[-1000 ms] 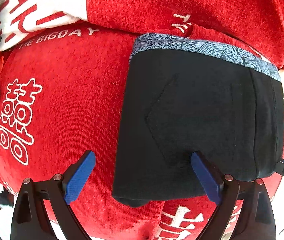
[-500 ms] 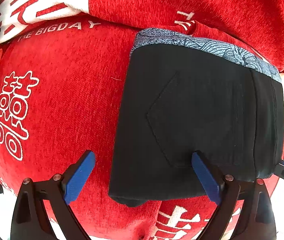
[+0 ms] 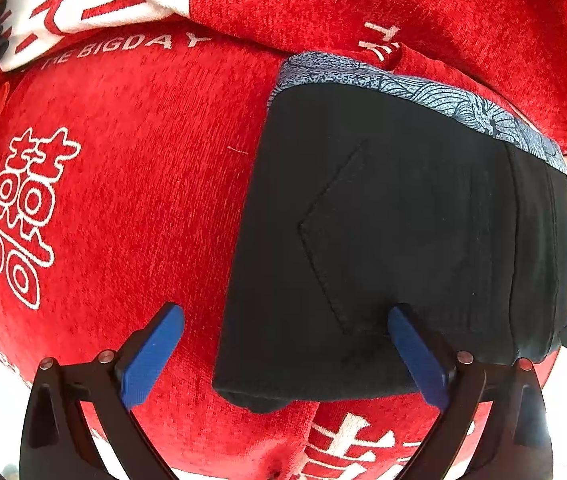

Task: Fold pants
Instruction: 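Press the folded pants flat with both open grippers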

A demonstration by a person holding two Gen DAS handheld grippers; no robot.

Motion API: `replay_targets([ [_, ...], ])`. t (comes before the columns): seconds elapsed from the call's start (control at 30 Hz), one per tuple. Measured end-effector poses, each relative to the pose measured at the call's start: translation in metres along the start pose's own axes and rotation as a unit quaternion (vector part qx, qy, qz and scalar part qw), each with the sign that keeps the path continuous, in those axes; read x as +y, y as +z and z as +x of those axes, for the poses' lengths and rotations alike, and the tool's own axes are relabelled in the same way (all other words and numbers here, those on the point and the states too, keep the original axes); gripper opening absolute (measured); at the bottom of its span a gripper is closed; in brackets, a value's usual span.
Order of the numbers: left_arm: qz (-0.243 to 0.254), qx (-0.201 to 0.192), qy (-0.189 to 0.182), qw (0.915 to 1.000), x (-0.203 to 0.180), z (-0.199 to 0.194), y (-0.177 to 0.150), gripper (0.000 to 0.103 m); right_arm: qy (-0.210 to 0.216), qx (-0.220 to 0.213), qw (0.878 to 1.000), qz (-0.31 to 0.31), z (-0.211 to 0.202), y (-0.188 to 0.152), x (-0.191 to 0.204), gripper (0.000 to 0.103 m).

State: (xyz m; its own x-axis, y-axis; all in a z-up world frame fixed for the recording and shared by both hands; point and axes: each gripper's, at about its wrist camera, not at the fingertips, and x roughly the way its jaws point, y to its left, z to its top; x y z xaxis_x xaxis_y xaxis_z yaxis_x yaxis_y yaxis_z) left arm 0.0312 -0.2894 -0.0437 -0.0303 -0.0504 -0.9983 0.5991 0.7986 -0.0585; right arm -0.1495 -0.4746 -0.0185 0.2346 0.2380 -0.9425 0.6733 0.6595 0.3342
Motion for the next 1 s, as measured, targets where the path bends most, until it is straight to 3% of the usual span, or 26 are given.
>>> replay_targets([
  [0.23, -0.012, -0.003, -0.008, 0.9999, 0.014, -0.004, -0.005, 0.102, 0.007, -0.002, 1.000, -0.019, -0.006, 0.010, 0.003, 0.079],
  [0.37, -0.011, -0.020, -0.009, 0.9997, 0.025, -0.016, -0.009, 0.102, 0.006, 0.000, 1.000, -0.020, -0.008, 0.016, -0.001, 0.080],
  [0.67, -0.036, -0.019, -0.025, 0.9989, 0.059, -0.017, -0.007, 0.102, 0.036, 0.000, 0.999, 0.020, -0.002, 0.027, -0.010, 0.082],
  [1.0, -0.039, -0.006, -0.032, 0.9987, 0.045, -0.009, 0.005, 0.102, 0.044, -0.002, 0.999, 0.030, 0.003, 0.025, -0.017, 0.083],
])
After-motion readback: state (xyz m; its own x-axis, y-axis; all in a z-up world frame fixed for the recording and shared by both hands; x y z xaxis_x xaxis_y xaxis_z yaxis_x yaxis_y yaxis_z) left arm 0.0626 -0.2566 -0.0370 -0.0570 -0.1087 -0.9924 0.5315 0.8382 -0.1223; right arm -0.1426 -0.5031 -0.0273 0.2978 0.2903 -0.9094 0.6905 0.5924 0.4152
